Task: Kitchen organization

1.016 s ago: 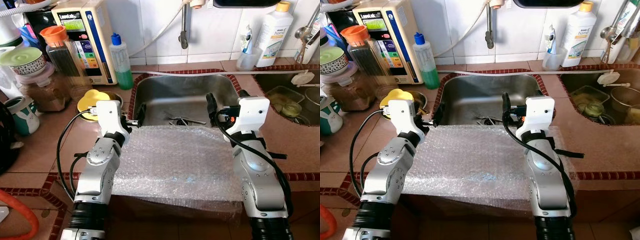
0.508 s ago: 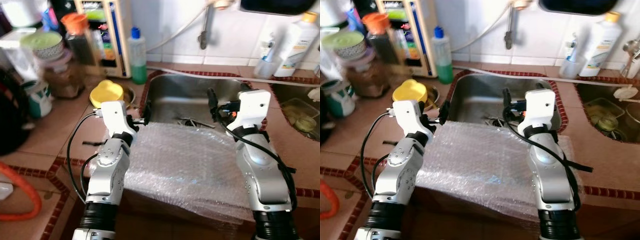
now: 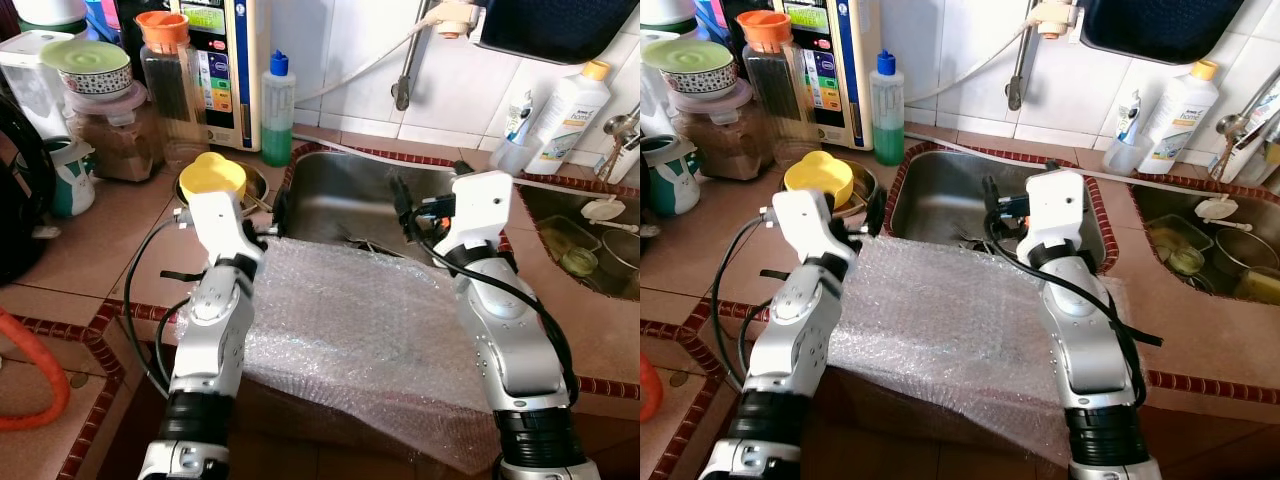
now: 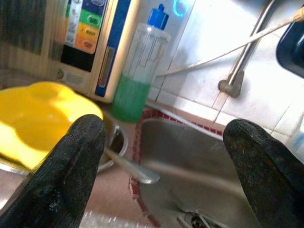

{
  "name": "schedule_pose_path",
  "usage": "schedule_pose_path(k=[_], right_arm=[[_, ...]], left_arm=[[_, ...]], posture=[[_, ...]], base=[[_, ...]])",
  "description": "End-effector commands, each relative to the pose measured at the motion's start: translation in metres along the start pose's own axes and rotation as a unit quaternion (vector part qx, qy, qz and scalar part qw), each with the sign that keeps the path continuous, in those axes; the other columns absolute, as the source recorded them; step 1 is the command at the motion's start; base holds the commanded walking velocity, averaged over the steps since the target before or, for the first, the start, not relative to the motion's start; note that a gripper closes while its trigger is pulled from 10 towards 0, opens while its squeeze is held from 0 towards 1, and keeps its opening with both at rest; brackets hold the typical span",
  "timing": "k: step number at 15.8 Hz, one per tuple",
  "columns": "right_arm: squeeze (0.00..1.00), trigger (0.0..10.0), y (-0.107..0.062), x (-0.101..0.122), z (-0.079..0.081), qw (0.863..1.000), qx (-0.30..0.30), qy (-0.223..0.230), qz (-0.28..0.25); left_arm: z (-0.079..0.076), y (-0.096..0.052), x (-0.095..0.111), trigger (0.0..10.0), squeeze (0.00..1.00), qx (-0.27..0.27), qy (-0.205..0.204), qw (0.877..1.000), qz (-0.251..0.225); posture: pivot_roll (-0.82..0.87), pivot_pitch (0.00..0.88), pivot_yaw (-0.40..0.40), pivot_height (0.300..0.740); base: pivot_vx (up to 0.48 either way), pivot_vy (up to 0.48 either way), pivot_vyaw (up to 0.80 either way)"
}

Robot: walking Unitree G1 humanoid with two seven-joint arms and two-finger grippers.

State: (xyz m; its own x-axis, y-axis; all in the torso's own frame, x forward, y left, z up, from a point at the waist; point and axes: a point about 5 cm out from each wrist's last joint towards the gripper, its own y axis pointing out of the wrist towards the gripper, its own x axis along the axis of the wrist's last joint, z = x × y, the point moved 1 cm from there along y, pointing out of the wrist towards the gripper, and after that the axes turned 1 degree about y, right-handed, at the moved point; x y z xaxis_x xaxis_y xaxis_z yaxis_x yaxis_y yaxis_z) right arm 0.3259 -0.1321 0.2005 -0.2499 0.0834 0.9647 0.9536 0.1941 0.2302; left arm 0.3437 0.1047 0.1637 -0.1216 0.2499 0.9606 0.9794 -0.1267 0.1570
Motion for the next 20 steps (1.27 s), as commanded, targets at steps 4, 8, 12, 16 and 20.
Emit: schedule_pose_path(k=[4, 8, 12, 16, 20], right_arm=[[0.00, 10.0, 0.004, -0.004, -0.012, 0.999, -0.029, -0.014, 0.002], [0.00, 10.0, 0.005, -0.008, -0.026, 0.997, -0.071, -0.003, -0.012], [0.00, 10.0, 0.006, -0.014, -0.032, 0.995, -0.092, 0.026, -0.013], [0.00, 10.0, -0.004, -0.017, -0.024, 0.993, -0.108, 0.041, -0.005], [0.00, 10.0, -0.019, -0.020, -0.028, 0.994, -0.110, 0.026, 0.000]], left_arm=[[-0.001, 0.001, -0.006, 10.0, 0.00, -0.006, 0.005, 1.000, 0.006], [0.009, -0.002, -0.011, 10.0, 0.00, 0.006, 0.005, 1.000, 0.018], [0.004, 0.007, -0.004, 10.0, 0.00, -0.013, 0.045, 0.999, 0.004], [-0.002, 0.011, -0.010, 10.0, 0.00, -0.046, 0.056, 0.997, 0.013], [-0.016, 0.012, -0.016, 10.0, 0.00, -0.057, 0.037, 0.998, 0.016]], posture=[[-0.05, 0.005, -0.033, 0.740], [-0.04, 0.020, 0.035, 0.740], [-0.03, 0.010, 0.057, 0.740], [-0.09, 0.001, 0.066, 0.740], [-0.13, 0.027, 0.077, 0.740]], base=[[0.000, 0.000, 0.00], [0.000, 0.000, 0.00], [0.000, 0.000, 0.00], [0.000, 0.000, -0.20], [0.000, 0.000, 0.00]])
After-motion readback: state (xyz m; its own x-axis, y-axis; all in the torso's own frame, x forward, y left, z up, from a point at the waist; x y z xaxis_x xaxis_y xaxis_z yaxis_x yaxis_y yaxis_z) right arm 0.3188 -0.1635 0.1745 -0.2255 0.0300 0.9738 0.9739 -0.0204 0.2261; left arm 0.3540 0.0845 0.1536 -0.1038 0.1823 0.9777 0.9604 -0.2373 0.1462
